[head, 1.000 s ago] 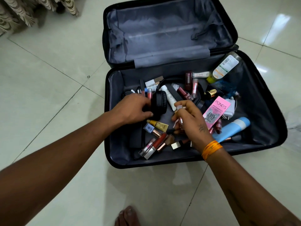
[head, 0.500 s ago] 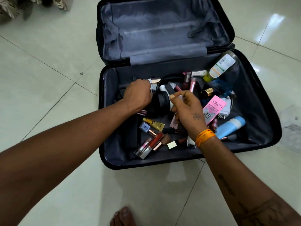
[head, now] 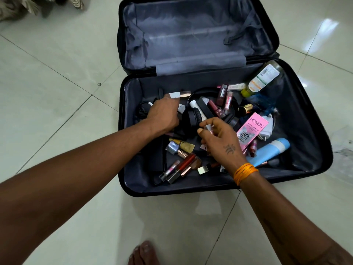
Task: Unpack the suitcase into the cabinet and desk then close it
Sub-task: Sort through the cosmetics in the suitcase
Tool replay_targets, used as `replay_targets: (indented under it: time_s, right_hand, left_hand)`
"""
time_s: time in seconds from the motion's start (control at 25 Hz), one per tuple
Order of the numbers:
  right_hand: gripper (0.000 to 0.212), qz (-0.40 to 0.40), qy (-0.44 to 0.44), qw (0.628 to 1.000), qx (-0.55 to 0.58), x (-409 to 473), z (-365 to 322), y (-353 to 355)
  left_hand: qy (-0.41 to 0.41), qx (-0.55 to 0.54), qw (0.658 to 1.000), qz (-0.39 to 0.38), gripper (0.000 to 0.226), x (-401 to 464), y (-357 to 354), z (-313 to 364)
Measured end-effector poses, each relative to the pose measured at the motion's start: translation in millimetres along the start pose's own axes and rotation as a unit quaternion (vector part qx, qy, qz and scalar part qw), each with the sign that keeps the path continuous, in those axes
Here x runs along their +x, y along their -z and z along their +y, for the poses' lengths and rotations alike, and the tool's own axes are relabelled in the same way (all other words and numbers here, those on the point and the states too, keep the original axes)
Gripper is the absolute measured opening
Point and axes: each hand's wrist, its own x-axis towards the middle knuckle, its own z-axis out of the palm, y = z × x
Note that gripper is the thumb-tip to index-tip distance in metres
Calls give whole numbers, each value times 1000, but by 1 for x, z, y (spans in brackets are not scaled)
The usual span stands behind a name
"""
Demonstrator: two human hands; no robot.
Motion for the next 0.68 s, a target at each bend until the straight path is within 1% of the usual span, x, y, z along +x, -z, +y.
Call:
replay_targets:
  time_s: [0.12, 0.2, 0.28, 0.32, 0.36, 0.4, 0.44, 0.52, 0.6, 0.68]
  right_hand:
    - [4, 4, -13, 1000, 9, -2, 7, 0]
    - [4, 9, -30, 999, 30, -1, 8, 0]
    - [4, 8, -35, 999, 35, 0, 5, 0]
    - [4, 6, -33, 999, 33, 0, 3, 0]
    - [5, 7, -32, 999, 32, 0, 1, 0]
    - [6, 7, -33, 999, 36, -1, -1, 0]
    - [6, 6, -34, 999, 40, -2, -1, 0]
    - [10, 0, -34, 998, 49, -4, -2, 2]
    - [17, -7, -36, 997, 67, -5, -6, 2]
    - [21, -9, -36, 996, 82, -4, -9, 1]
  left_hand:
    - [-1, -41, 999, -16, 32, -4, 5, -4]
    - [17, -54, 998, -31, 37, -6, 10, -1]
    - [46, -63, 996, -40, 41, -6, 12, 2]
    - [69, -85, 993, -39, 42, -5, 13, 3]
    - [101, -132, 986, -31, 42, -4, 13, 0]
    - [134, -203, 970, -10, 41, -3, 15, -3]
    - [161, -282, 946, 18, 38, -2, 17, -6]
    - [172, -414, 892, 67, 26, -7, 23, -9]
    - [166, -516, 836, 81, 22, -15, 30, -7]
    - [164, -590, 787, 77, 23, -23, 35, -7]
